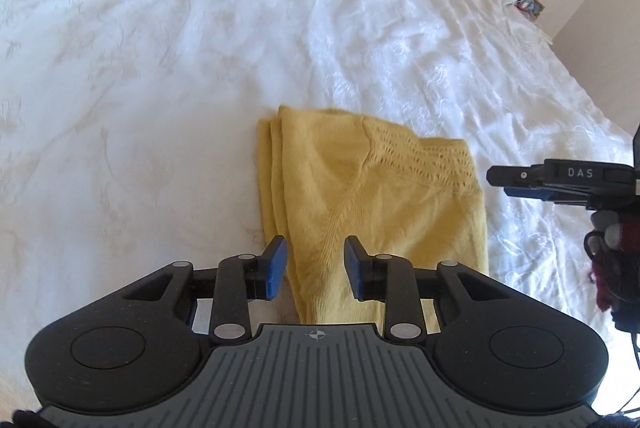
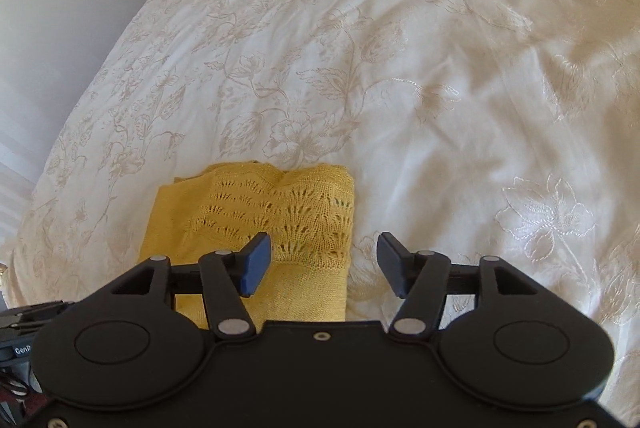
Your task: Fold small clothes
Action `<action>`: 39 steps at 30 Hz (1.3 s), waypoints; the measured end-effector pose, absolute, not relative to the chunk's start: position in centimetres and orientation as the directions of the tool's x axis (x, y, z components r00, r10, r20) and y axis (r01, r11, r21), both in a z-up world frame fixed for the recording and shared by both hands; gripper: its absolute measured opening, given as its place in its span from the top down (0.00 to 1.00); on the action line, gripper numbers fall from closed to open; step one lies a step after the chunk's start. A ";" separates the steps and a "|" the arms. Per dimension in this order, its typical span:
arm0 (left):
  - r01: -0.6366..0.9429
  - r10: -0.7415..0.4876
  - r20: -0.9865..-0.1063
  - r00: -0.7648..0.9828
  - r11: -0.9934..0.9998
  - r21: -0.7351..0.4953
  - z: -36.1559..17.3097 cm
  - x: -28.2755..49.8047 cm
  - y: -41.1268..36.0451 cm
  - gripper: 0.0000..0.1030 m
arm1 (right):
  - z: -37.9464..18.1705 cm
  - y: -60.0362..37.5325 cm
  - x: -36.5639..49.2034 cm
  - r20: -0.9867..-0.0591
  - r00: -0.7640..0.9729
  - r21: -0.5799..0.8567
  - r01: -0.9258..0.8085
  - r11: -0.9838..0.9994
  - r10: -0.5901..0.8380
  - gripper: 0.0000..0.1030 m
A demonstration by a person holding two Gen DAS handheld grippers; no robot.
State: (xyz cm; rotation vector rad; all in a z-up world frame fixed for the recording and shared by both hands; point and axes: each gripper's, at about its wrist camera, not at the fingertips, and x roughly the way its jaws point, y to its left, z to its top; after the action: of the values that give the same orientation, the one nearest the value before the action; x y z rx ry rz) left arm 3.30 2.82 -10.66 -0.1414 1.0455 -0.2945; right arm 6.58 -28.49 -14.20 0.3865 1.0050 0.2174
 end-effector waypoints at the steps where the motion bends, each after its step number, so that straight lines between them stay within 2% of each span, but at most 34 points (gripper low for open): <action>1: 0.191 -0.302 -0.824 0.478 0.952 -0.238 -10.5 3.6 2.3 0.61 | -14.1 -28.2 6.5 -0.776 0.525 0.406 -0.012 0.914 0.351 0.30; 4: 0.232 -0.298 -0.821 0.486 0.950 -0.208 -10.9 5.2 0.7 0.52 | -14.1 -27.3 6.6 -0.779 0.528 0.375 -0.039 0.926 0.337 0.25; 9: 0.253 -0.264 -0.845 0.464 0.954 -0.159 -12.6 8.0 -1.8 0.47 | -14.9 -26.3 7.6 -0.794 0.520 0.347 -0.034 0.937 0.313 0.11; 12: 0.255 -0.243 -0.853 0.461 0.958 -0.135 -13.7 9.4 -2.4 0.36 | -15.6 -25.8 8.6 -0.808 0.513 0.325 -0.025 0.946 0.291 0.09; 17: 0.233 -0.167 -0.878 0.449 0.970 -0.065 -15.5 11.5 -2.0 0.33 | -17.3 -25.5 10.2 -0.840 0.480 0.283 -0.011 0.959 0.253 0.08; 20: 0.212 -0.148 -0.894 0.423 0.975 -0.061 -16.7 12.7 -1.2 0.23 | -18.3 -25.8 11.1 -0.860 0.452 0.268 0.008 0.963 0.236 0.04; 22: 0.201 -0.147 -0.902 0.405 0.977 -0.069 -17.4 13.5 -0.7 0.08 | -18.9 -26.0 11.6 -0.868 0.439 0.266 0.018 0.964 0.232 0.01; 24: 0.201 -0.149 -0.906 0.396 0.977 -0.073 -17.8 13.9 -0.4 0.01 | -19.3 -26.3 12.0 -0.873 0.429 0.266 0.019 0.964 0.232 0.01; 30: 0.211 -0.164 -0.906 0.389 0.974 -0.085 -17.9 14.2 -0.1 0.00 | -19.6 -27.0 12.4 -0.868 0.430 0.284 0.015 0.959 0.250 0.01; 39: 0.218 -0.160 -0.871 0.465 0.974 -0.062 -14.1 11.6 -0.1 0.00 | -16.5 -29.4 9.7 -0.822 0.516 0.321 0.069 0.945 0.241 0.01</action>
State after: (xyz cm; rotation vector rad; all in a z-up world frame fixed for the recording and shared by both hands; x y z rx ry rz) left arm 11.58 -0.15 -14.06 0.0610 1.0619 -0.2323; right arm 9.73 -29.38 -16.52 0.3331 1.0283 0.1059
